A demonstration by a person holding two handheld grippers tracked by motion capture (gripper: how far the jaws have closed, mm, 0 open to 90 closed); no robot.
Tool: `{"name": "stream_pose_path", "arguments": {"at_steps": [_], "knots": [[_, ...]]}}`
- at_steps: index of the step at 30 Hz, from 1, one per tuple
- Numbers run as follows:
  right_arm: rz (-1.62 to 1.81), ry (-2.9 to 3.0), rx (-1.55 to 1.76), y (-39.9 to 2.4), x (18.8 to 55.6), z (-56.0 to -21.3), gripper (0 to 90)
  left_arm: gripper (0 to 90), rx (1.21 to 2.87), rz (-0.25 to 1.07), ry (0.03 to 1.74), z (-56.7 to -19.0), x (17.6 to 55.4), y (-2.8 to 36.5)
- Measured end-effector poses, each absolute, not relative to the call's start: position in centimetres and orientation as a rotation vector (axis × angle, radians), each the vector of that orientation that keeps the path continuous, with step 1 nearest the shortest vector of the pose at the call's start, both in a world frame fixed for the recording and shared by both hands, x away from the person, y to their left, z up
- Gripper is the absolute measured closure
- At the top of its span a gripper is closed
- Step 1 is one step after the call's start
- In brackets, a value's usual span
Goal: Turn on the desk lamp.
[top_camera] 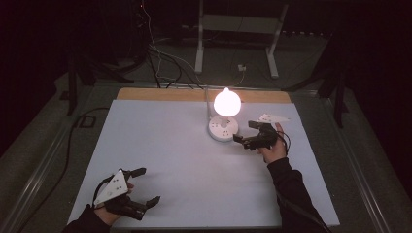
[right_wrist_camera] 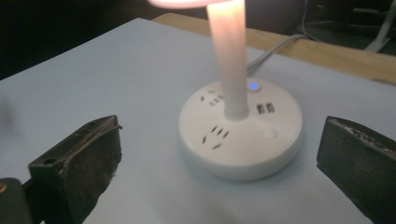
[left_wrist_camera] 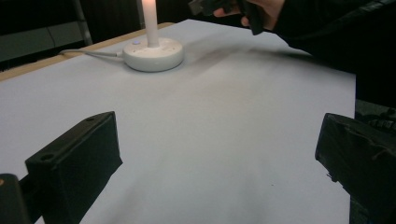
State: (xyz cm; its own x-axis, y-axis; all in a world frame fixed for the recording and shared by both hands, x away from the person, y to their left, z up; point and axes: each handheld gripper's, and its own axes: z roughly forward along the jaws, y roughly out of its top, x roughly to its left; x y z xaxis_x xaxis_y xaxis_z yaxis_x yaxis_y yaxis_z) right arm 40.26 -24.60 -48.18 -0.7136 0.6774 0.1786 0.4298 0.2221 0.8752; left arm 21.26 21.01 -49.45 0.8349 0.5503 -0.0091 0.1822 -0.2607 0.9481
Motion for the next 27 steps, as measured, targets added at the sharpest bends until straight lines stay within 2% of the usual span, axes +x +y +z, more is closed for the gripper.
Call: {"name": "stream_pose_path", "arguments": {"at_steps": [27], "knots": [[1.378,2.335,1.049,-28.3,29.0,-49.9,0.0,0.5,1.838,0.387,0.541,-49.4,20.9,21.0]]}}
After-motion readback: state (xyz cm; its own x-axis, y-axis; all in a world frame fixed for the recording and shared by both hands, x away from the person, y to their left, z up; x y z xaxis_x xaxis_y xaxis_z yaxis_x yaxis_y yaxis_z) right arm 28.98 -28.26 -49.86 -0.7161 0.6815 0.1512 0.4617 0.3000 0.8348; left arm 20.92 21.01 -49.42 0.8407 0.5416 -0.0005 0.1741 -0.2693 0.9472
